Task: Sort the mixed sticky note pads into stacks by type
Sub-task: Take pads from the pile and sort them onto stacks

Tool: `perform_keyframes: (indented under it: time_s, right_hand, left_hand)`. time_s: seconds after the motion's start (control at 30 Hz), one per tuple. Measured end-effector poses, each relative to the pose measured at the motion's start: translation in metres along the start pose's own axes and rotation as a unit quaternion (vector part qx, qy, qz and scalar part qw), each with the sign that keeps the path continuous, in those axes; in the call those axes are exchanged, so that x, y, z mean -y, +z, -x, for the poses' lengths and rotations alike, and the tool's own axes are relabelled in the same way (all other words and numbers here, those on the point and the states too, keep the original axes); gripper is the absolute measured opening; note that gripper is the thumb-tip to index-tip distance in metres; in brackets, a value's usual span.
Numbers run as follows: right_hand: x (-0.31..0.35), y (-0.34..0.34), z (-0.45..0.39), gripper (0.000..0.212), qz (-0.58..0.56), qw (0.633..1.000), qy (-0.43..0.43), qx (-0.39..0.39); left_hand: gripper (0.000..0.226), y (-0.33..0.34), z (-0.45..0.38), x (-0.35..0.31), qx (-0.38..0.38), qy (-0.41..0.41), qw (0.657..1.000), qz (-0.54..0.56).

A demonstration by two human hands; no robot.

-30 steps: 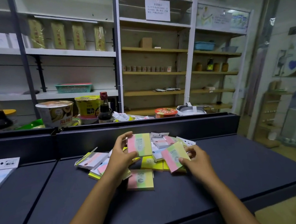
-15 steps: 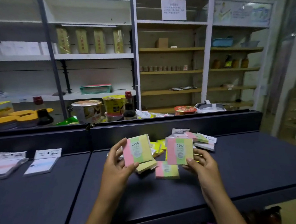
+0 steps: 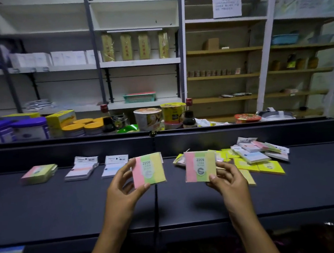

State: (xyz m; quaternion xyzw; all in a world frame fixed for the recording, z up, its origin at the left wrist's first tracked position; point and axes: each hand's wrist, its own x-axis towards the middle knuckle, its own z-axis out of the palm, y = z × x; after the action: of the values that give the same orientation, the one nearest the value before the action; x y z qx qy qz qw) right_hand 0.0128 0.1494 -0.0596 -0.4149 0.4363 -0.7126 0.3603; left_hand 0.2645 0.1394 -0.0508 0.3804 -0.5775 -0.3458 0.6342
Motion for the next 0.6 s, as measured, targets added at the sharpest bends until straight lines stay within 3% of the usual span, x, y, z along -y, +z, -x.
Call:
perform_keyframes:
  time_s: [0.27, 0.6]
  right_hand:
    - [-0.012, 0.064, 0.029, 0.035, -0.009, 0.999, 0.011, 0.038]
    - [-0.035, 0.139, 0.013, 0.038, -0.011, 0.989, 0.012, 0.144]
  left_hand:
    - [0.067, -0.069, 0.01, -0.008, -0.024, -0.019, 0.999, -0.016]
    - [0.069, -0.124, 0.008, -0.013, -0.111, -0.004, 0.993, -0.035]
